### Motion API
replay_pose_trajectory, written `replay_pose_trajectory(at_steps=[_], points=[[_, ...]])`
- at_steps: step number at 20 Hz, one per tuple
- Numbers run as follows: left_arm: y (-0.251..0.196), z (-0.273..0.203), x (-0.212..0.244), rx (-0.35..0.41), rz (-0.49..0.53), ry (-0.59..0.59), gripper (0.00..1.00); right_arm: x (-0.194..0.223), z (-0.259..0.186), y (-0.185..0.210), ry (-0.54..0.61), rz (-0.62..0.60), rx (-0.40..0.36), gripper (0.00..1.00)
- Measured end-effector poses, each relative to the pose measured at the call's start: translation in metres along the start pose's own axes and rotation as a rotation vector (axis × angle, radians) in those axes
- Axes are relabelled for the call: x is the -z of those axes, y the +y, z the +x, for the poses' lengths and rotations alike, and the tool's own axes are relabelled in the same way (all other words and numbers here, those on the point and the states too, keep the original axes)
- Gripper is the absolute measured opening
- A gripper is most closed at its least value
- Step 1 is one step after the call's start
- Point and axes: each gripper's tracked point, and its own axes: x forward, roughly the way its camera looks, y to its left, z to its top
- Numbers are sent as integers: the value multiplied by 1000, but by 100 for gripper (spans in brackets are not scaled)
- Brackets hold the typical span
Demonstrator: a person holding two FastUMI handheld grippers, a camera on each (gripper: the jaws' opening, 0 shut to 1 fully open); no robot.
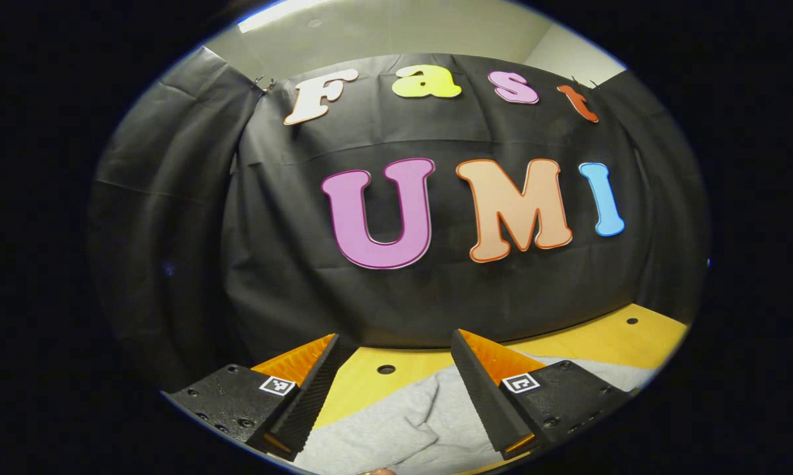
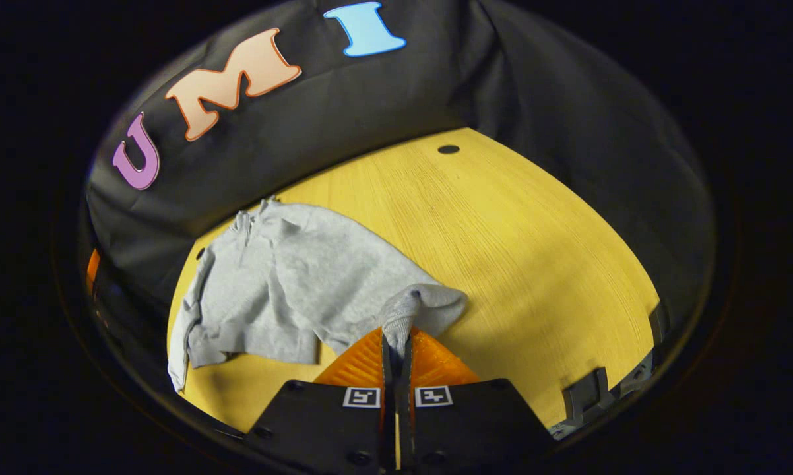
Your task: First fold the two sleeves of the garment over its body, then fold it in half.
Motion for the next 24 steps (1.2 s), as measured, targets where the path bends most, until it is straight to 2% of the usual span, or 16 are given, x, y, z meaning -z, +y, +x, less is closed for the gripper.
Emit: replay_pose_trajectory(at_steps=[2, 4, 8, 13, 14, 16, 17, 18, 19, 22, 24], points=[[20, -2, 1, -38, -8, 2, 100, -20, 4, 20, -24, -10, -31, 5], [38, -7, 5, -71, -15, 5, 97, -37, 9, 41, -42, -14, -64, 5], [75, -19, 12, -138, -17, 25, 100, -67, 20, 88, -76, -45, -126, 5], [116, -33, 13, -213, 0, 35, 98, -98, 34, 146, -109, -72, -202, 5], [121, -34, 14, -222, 4, 36, 100, -101, 36, 155, -109, -73, -214, 5], [130, -37, 13, -235, 9, 35, 98, -107, 42, 176, -114, -80, -233, 5], [135, -39, 13, -242, 10, 36, 100, -110, 44, 184, -119, -96, -234, 5], [139, -39, 15, -246, 10, 38, 97, -112, 46, 194, -126, -117, -238, 5], [144, -41, 17, -250, 10, 44, 100, -112, 47, 206, -128, -136, -249, 5], [162, -47, 22, -272, 7, 51, 98, -110, 49, 244, -122, -178, -292, 5], [174, -51, 23, -291, 7, 53, 100, -107, 52, 267, -120, -209, -314, 5]])
